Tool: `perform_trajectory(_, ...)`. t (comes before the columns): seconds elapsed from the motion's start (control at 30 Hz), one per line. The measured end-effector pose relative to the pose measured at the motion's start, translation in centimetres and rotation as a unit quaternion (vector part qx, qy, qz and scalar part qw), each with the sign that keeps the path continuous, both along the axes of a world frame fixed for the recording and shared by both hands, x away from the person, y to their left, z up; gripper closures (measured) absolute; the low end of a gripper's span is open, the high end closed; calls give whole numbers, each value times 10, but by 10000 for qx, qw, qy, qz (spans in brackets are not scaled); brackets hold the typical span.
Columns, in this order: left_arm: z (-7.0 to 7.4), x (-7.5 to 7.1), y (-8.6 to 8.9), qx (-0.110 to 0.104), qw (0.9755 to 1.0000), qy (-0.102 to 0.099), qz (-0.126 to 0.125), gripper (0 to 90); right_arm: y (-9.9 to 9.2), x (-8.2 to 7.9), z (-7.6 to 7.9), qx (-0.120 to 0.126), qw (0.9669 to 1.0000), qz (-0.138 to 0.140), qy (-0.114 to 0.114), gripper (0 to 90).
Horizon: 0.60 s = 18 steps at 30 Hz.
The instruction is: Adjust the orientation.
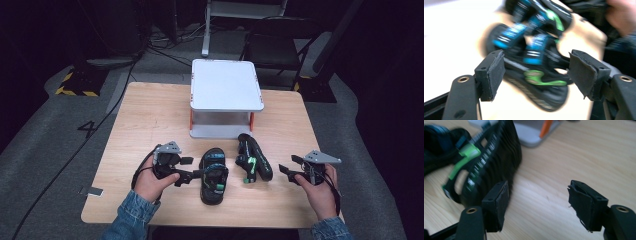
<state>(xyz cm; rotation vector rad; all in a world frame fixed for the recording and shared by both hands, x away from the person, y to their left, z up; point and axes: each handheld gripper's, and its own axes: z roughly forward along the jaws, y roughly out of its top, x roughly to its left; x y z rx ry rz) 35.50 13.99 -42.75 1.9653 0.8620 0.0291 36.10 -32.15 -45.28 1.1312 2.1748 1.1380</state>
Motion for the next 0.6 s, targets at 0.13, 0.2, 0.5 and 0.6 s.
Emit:
perform_trajectory(0.13, 3, 1, 12, 501, 9957, -381, 684, 290, 16, 0, 10, 65, 9997, 139, -163, 302)
perform_trajectory(0.2, 1, 3, 18, 601, 9927, -296, 998, 292, 23, 1, 11, 60, 9996, 200, -180, 271)
perform_trajectory(0.5, -4, 2, 39, 1321, 9761, -642, 1602, 269, 45, 3, 12, -48, 9994, 304, -134, 270)
perform_trajectory(0.6, -8, 1, 45, 1467, 9721, -642, 1713, 269, 52, 5, 16, -155, 9990, 405, -112, 292)
